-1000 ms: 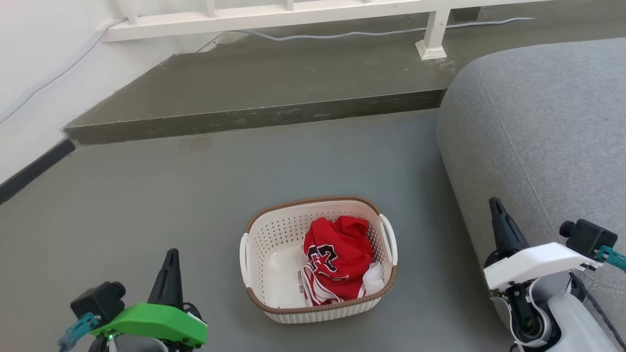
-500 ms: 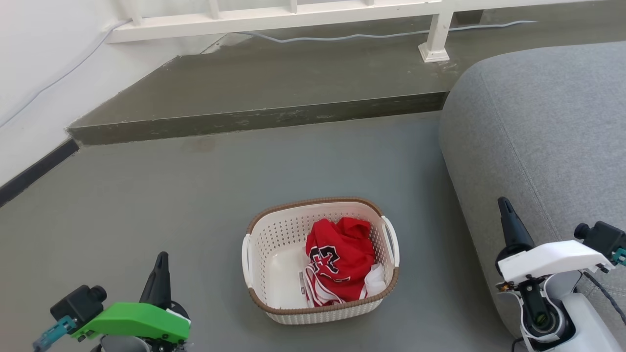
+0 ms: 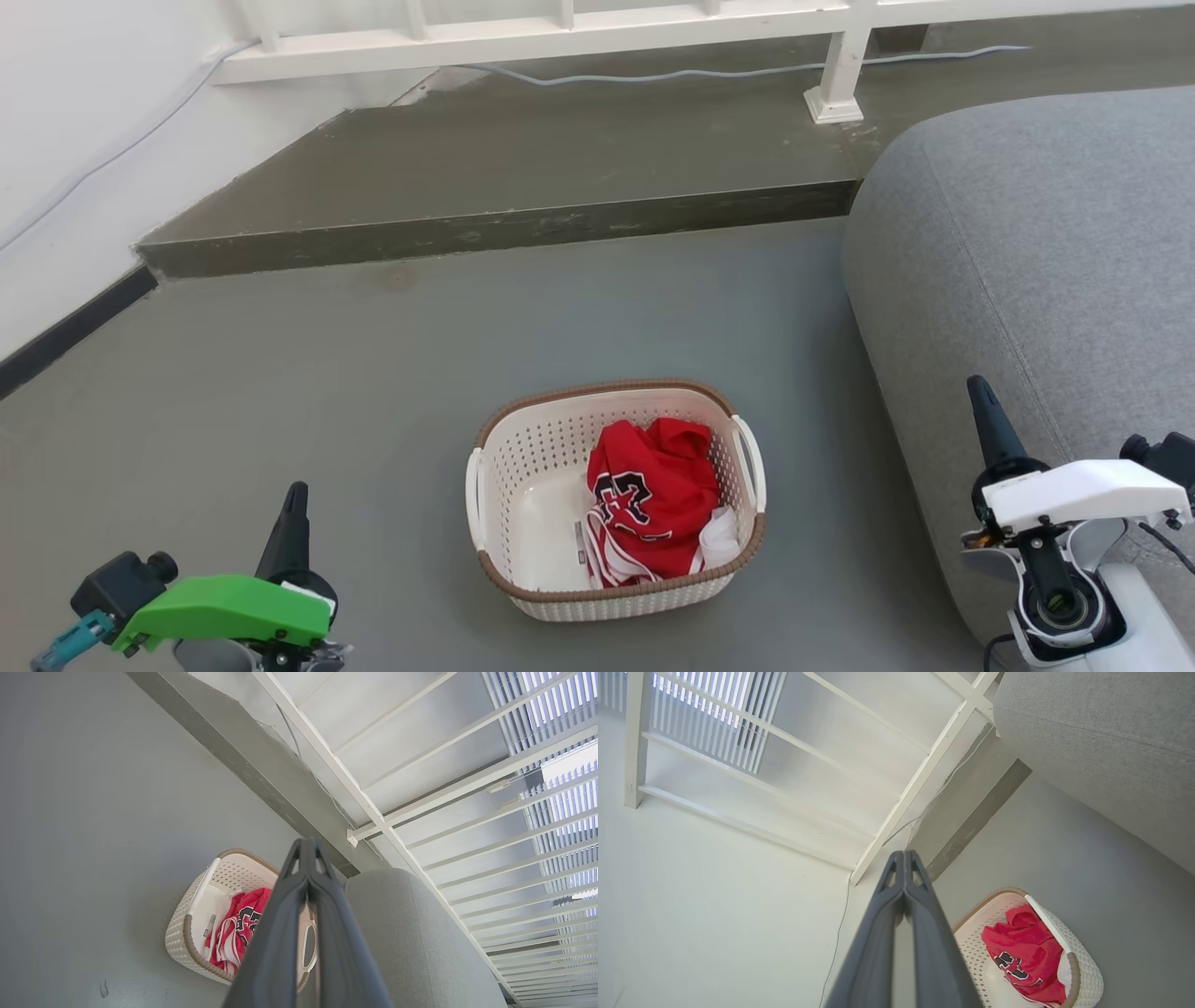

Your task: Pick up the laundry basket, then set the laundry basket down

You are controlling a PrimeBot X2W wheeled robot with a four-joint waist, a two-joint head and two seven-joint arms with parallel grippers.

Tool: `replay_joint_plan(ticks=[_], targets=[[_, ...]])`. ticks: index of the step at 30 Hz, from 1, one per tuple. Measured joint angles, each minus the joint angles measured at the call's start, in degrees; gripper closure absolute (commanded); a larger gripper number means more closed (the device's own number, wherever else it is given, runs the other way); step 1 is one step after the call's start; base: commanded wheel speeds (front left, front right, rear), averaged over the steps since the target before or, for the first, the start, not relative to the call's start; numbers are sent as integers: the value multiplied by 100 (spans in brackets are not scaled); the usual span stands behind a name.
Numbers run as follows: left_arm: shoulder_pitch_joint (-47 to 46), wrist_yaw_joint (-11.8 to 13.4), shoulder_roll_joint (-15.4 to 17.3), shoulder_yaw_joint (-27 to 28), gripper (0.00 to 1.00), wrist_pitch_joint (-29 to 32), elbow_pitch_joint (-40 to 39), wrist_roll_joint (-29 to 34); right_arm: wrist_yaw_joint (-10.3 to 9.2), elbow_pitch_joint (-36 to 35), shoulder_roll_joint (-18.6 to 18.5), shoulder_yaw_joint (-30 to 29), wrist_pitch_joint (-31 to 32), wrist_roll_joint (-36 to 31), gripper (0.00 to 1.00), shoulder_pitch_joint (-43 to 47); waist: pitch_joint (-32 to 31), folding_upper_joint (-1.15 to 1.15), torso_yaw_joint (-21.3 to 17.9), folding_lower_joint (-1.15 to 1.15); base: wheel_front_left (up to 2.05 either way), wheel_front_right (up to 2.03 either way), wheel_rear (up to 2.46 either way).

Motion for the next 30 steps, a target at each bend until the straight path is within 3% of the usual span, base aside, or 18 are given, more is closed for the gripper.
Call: replay_joint_plan(ticks=[30], targets=[[-181,-369,63,399,100,425,230,-2117,302,113,162,-635,472,1945,100,-9,-66,0,87,0,0,0,0]])
